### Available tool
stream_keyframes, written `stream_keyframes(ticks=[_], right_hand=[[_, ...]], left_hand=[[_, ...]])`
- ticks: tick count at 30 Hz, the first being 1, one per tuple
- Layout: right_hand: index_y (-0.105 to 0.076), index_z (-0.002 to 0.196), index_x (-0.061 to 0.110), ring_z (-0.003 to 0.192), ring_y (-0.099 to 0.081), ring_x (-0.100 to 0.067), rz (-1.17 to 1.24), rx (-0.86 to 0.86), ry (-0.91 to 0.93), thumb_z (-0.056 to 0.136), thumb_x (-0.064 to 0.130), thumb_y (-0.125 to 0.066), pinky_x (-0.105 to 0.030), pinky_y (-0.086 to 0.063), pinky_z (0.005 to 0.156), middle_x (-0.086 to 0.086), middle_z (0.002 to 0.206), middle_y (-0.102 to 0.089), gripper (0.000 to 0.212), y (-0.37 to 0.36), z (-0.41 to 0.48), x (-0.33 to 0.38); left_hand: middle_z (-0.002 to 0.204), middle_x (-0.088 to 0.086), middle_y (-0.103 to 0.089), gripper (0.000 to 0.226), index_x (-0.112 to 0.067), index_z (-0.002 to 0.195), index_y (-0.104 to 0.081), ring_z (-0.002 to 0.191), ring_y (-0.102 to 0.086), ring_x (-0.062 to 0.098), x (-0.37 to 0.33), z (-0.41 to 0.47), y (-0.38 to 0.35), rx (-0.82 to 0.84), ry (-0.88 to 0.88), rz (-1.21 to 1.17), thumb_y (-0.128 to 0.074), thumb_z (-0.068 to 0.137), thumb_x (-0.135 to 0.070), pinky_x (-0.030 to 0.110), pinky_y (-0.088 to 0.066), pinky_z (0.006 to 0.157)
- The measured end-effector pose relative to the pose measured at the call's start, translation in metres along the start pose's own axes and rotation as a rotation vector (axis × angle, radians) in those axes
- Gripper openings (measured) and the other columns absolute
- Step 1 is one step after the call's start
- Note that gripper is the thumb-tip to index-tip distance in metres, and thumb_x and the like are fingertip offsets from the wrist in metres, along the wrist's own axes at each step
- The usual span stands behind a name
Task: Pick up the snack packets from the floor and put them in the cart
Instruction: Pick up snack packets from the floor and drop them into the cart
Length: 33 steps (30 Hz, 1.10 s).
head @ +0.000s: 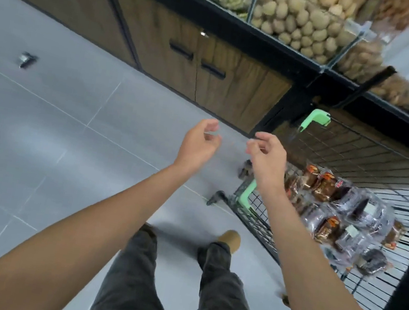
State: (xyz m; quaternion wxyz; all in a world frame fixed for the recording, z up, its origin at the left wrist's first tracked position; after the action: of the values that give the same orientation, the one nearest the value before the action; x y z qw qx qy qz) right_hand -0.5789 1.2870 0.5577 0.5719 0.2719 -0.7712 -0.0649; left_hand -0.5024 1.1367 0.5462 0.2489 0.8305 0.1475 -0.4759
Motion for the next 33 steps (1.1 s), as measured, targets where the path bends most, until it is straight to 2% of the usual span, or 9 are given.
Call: stream_keyframes(ticks=[2, 5, 10, 18, 22, 26, 30, 33], right_hand=[[-0.057, 0.102, 0.018, 0.091, -0.065, -0.023, -0.030, 0.060, 0.032, 0.088, 0.014, -0.058, -0.037, -0.051, 0.082, -0.013, 0.097, -0.069, 0.015, -0.050, -0.011, 0.032], [-0.059, 0.100, 0.016, 0.082, -0.062, -0.019, -0.072, 0.148, 0.092, 0.088, 0.011, -0.059, -0.029, -0.048, 0.073, -0.015, 0.094, -0.068, 0.013, -0.127, -0.029, 0.087], [-0.061, 0.099, 0.019, 0.086, -0.066, -0.022, -0.107, 0.267, 0.208, 0.086, 0.016, -0.058, -0.035, -0.053, 0.077, -0.005, 0.089, -0.068, 0.013, -0.249, -0.059, 0.169], [-0.062, 0.101, 0.018, 0.088, -0.066, -0.021, -0.168, 0.509, 0.320, 0.086, 0.016, -0.058, -0.030, -0.051, 0.074, -0.006, 0.092, -0.067, 0.016, -0.421, -0.096, 0.264], [-0.060, 0.098, 0.016, 0.083, -0.065, -0.023, -0.187, 0.615, 0.358, 0.085, 0.012, -0.058, -0.028, -0.047, 0.067, -0.011, 0.090, -0.066, 0.014, -0.505, -0.102, 0.302], [-0.058, 0.099, 0.014, 0.079, -0.061, -0.017, -0.187, 0.702, 0.373, 0.086, 0.011, -0.057, -0.020, -0.043, 0.061, -0.008, 0.088, -0.064, 0.013, -0.596, -0.098, 0.335], [-0.058, 0.100, 0.016, 0.078, -0.061, -0.016, -0.200, 0.770, 0.357, 0.084, 0.013, -0.057, -0.022, -0.044, 0.062, -0.004, 0.085, -0.063, 0.016, -0.689, -0.080, 0.369], [-0.057, 0.093, 0.020, 0.071, -0.056, -0.014, -0.215, 0.804, 0.326, 0.083, 0.011, -0.056, -0.022, -0.041, 0.058, -0.002, 0.078, -0.061, 0.013, -0.749, -0.067, 0.395]], left_hand=[[0.121, 0.004, -0.059, 0.034, -0.007, 0.123, -0.054, 0.077, -0.052, 0.001, 0.009, 0.002, 0.056, -0.037, 0.018, -0.032, -0.058, 0.089, -0.005, 0.004, -0.040, 0.069], [0.123, 0.004, -0.058, 0.036, -0.008, 0.125, -0.054, 0.078, -0.053, 0.002, 0.024, 0.003, 0.144, -0.072, 0.039, -0.040, -0.059, 0.089, -0.007, 0.003, -0.040, 0.065], [0.126, 0.002, -0.058, 0.038, -0.012, 0.126, -0.053, 0.097, -0.056, 0.012, 0.044, 0.006, 0.291, -0.189, 0.072, -0.044, -0.060, 0.089, -0.015, 0.023, -0.044, 0.088], [0.126, -0.002, -0.058, 0.038, -0.013, 0.127, -0.053, 0.095, -0.055, 0.009, 0.057, 0.004, 0.478, -0.471, 0.123, -0.127, -0.057, 0.090, -0.020, 0.020, -0.039, 0.086], [0.127, 0.001, -0.058, 0.040, -0.012, 0.129, -0.051, 0.105, -0.058, 0.017, 0.068, 0.014, 0.556, -0.578, 0.146, -0.138, -0.058, 0.090, -0.019, 0.027, -0.043, 0.096], [0.130, 0.002, -0.055, 0.044, -0.011, 0.133, -0.047, 0.104, -0.055, 0.016, 0.078, 0.041, 0.635, -0.631, 0.164, -0.132, -0.057, 0.091, -0.019, 0.023, -0.039, 0.091], [0.132, 0.004, -0.053, 0.046, -0.012, 0.133, -0.046, 0.107, -0.055, 0.019, 0.083, 0.086, 0.715, -0.679, 0.180, -0.113, -0.059, 0.090, -0.018, 0.027, -0.041, 0.093], [0.135, 0.002, -0.050, 0.052, -0.013, 0.137, -0.041, 0.114, -0.055, 0.021, 0.088, 0.117, 0.764, -0.672, 0.238, -0.129, -0.060, 0.089, -0.017, 0.029, -0.042, 0.095]])
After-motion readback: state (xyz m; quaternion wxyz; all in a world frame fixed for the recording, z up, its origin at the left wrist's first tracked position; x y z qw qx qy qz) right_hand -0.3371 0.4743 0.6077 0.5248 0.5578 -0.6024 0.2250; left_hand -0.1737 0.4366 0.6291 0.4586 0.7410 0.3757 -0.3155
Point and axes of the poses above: each hand's wrist, its own z-axis towards the middle knuckle, its own y-axis out of the back of the hand, x = y × z, the point moved 6 cm from there along z, towards the middle knuckle
